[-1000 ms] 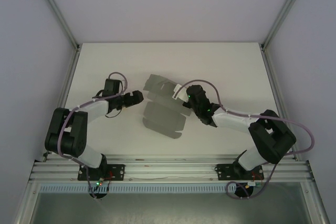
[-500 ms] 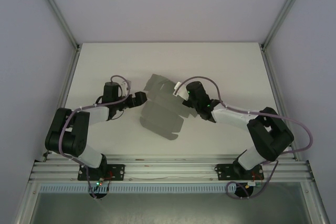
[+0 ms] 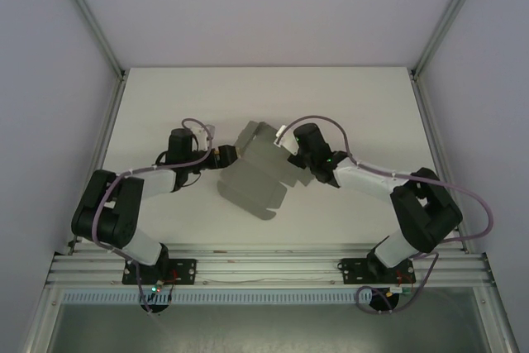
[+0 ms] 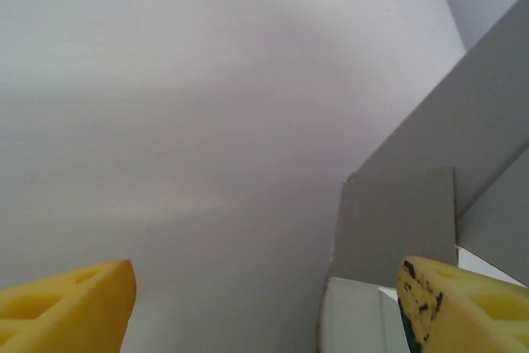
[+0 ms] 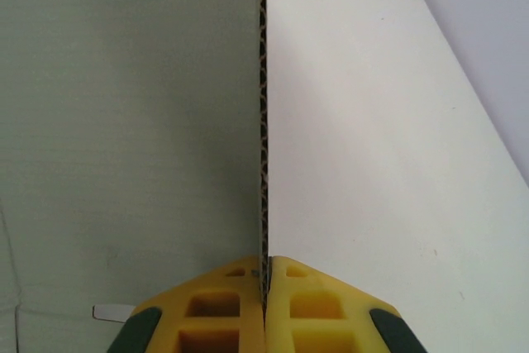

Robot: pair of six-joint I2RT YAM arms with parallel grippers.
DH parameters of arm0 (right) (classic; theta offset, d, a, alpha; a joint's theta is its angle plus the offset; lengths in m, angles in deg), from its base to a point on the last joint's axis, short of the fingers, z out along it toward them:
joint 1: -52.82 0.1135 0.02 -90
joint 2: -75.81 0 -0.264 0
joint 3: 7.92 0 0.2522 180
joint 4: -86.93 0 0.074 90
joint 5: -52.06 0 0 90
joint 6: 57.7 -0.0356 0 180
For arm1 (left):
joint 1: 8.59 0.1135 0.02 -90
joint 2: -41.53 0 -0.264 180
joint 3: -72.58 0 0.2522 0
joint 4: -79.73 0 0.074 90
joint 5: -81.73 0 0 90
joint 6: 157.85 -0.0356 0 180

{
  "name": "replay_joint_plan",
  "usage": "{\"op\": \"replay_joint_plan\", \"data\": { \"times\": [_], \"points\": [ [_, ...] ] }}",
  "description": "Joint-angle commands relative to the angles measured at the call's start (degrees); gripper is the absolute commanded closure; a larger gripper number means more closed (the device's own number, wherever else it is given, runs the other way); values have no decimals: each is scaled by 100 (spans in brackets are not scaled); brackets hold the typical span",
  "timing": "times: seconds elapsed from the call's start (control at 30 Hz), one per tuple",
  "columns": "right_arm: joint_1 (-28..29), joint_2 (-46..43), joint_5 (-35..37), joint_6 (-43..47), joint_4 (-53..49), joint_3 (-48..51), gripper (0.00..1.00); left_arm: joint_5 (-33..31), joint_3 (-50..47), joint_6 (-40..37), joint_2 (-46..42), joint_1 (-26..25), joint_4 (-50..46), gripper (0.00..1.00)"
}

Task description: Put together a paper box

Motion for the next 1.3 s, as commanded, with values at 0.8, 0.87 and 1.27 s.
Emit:
{"op": "replay_joint_plan", "data": {
  "times": [0.8,0.87,1.27],
  "points": [
    [-388,330,-1458,-504,-2278,-1138,100,1464,-129,226,412,260,1597,51],
    [-411,373,-1468,-555,-2268,-1181,100,1583,-129,245,460,230,1673,51],
    [-524,390,-1723,-764,-2275,-1288,100,1324,-104,212,642,201,1373,68]
  ]
}}
